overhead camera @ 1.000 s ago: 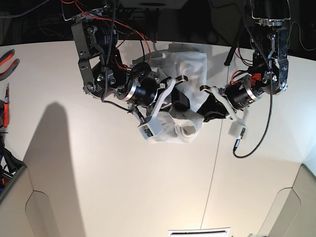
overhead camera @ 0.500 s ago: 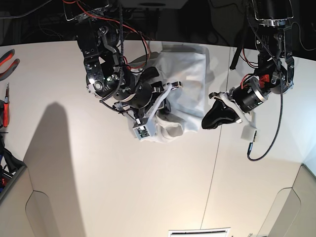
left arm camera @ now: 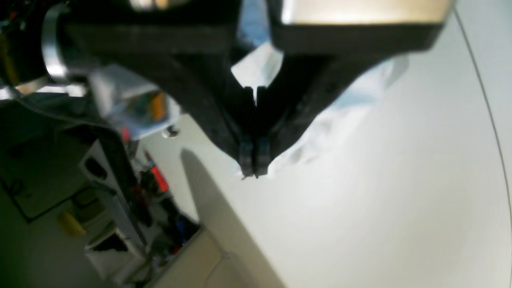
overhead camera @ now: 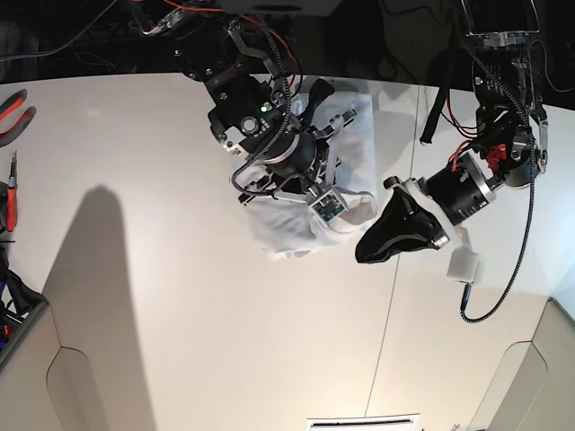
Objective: Layout the t-shirt on the table in an organized manner, then fold the t-shirt properly
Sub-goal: 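Release with the left gripper and lift the bundled shirt with the right gripper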
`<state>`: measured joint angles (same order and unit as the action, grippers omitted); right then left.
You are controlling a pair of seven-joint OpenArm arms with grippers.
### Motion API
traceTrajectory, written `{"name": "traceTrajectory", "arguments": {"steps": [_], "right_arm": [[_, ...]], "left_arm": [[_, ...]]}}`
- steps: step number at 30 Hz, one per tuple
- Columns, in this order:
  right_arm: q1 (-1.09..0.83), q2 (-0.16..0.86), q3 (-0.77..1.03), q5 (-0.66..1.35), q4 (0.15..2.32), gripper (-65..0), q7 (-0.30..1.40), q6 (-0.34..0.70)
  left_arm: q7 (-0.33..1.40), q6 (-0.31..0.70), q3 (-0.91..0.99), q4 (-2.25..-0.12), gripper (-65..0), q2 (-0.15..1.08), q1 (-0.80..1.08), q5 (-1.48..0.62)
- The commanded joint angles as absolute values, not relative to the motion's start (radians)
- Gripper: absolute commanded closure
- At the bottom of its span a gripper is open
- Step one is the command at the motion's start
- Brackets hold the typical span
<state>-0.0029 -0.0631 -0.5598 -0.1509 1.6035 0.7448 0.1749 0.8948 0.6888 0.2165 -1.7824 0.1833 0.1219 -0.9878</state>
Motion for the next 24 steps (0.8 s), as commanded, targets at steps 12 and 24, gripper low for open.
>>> {"name": "traceTrajectory", "arguments": {"steps": [12, 24], "right_arm": [[0.044, -0.086, -0.585, -0.110, 1.624, -14.1, 0.747, 0.180], [0.097, -0.128, -0.585, 0.089, 1.689, -14.1, 0.891, 0.215]], "left_arm": [[0.891, 0.698, 0.219, -1.837, 0.0, 0.191, 0.117, -1.005], [0.887, 0.698, 0.231, -1.837, 0.0, 0.191, 0.116, -1.006]]}}
